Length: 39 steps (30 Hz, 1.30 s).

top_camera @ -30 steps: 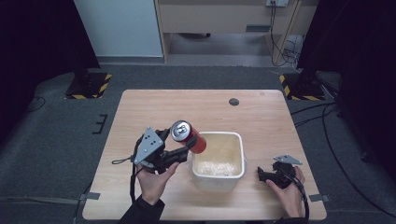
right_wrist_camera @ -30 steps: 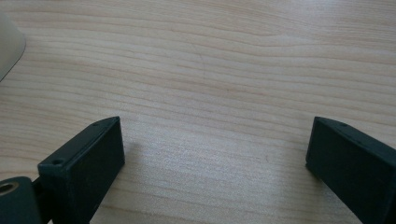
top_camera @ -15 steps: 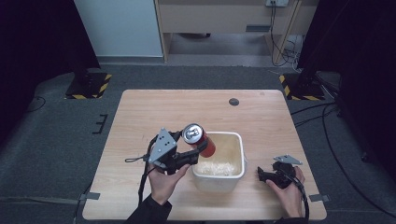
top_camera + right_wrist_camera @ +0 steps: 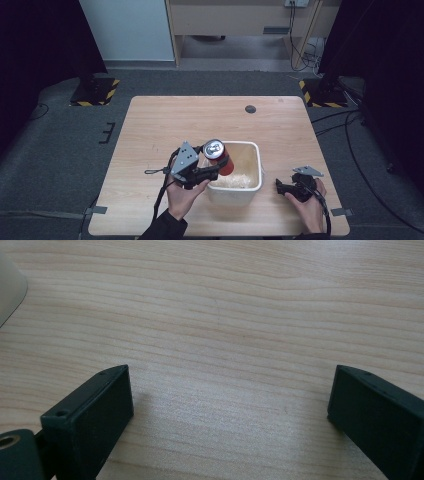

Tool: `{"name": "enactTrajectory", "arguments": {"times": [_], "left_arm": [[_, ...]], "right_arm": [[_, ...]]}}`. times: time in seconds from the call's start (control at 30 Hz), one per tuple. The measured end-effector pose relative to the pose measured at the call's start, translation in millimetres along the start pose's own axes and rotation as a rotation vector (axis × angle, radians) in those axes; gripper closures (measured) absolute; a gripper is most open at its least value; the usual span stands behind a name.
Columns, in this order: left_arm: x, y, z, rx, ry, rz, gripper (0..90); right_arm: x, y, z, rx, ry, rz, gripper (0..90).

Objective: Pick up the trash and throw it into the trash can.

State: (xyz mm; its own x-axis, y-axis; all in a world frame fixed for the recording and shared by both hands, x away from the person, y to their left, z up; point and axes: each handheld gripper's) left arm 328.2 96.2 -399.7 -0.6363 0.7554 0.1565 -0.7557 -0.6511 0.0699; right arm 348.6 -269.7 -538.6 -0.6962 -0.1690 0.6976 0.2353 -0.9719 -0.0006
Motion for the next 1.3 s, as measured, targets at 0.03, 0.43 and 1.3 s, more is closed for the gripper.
{"name": "enactTrajectory", "arguments": {"times": [0.03,0.43,1.3], "left_arm": [[-1.2,-0.5,-2.3,0.004,-0.006,-0.001,33.2],[-15.8,-4.7,-29.0,0.007,-0.118,-0.017,33.2],[7.7,-5.3,-12.8,-0.019,-0.054,0.01,24.6]], "right_arm": [[0.0,0.0,0.0,0.0,0.0,0.0,4.5],[0.0,0.1,0.0,0.001,0.0,-0.001,4.5],[-0.1,0.1,0.0,0.002,0.001,0.0,4.4]]}}
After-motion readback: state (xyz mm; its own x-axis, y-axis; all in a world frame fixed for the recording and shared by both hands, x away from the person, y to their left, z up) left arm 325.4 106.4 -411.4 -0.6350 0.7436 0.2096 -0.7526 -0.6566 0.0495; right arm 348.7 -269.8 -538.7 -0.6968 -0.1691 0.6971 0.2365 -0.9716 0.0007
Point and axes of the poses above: each handheld gripper's, and its own axes: x roughly backward along the jaws, z roughly out of its top, y roughly to its right
